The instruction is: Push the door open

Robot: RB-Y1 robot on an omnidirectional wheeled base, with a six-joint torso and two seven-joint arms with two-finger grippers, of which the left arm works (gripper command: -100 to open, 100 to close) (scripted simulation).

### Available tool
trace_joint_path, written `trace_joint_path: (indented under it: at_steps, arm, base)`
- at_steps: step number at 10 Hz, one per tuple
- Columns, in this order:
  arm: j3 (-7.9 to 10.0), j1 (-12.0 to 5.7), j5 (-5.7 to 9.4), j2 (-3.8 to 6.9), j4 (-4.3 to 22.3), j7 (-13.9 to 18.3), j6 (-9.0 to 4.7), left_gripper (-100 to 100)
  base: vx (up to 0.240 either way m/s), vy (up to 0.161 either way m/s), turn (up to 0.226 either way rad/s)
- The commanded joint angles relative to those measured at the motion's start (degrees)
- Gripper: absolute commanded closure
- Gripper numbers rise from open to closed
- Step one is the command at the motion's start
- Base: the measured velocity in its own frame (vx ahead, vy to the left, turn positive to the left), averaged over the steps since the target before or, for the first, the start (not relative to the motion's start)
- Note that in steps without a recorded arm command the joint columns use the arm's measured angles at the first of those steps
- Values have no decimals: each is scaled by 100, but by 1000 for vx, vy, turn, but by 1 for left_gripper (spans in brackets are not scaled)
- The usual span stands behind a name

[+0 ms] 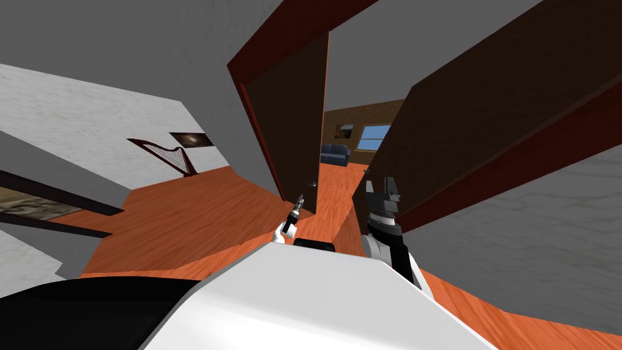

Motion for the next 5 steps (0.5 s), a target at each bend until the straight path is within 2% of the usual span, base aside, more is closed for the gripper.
trace_joint_path:
  at_steps: [1, 5]
  arm:
    - [-54, -126, 8, -18, 286, 30, -74, -100]
    - [-147, -334, 20, -53, 846, 82, -185, -100]
  base:
    - [78, 44, -22]
    - [78, 41, -10]
